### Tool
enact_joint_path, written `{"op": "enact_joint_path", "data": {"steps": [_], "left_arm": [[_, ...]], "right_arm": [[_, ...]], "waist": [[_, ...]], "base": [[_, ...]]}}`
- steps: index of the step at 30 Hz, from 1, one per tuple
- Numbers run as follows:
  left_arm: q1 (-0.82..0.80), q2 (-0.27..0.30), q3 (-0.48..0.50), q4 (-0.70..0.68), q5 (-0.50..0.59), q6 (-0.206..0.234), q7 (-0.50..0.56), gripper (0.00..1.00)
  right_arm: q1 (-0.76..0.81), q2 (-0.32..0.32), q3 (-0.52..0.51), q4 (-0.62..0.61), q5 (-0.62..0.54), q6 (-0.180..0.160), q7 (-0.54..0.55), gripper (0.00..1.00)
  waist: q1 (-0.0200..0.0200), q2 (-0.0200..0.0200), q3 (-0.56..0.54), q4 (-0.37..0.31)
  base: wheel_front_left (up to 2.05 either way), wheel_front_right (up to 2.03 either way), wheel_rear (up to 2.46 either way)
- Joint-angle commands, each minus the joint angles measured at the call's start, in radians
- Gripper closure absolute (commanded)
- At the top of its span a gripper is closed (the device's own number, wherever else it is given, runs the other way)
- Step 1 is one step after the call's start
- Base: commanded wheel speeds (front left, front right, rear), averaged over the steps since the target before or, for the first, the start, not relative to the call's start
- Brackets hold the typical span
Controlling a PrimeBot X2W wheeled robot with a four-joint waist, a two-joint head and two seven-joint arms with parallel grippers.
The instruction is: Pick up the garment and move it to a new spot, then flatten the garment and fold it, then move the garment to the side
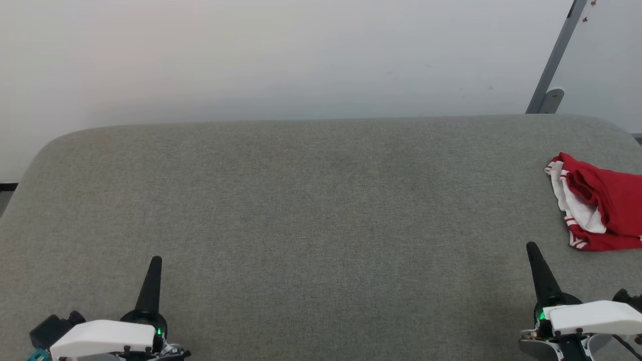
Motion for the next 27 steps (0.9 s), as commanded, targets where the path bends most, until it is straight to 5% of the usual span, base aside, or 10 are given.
{"op": "enact_joint_path", "data": {"steps": [1, 27], "left_arm": [[-0.027, 0.002, 0.006, -0.003, -0.017, -0.004, 0.006, 1.0], [-0.072, -0.01, 0.021, 0.015, -0.212, -0.005, 0.062, 1.0]], "right_arm": [[-0.023, 0.001, -0.004, -0.004, 0.019, 0.0, 0.009, 1.0], [-0.063, 0.004, -0.01, 0.01, 0.215, 0.0, 0.062, 1.0]], "waist": [[0.0, -0.0001, 0.001, 0.0], [0.0, -0.0001, 0.021, -0.007]], "base": [[0.0, 0.0, 0.0], [0.0, 0.0, 0.0]]}}
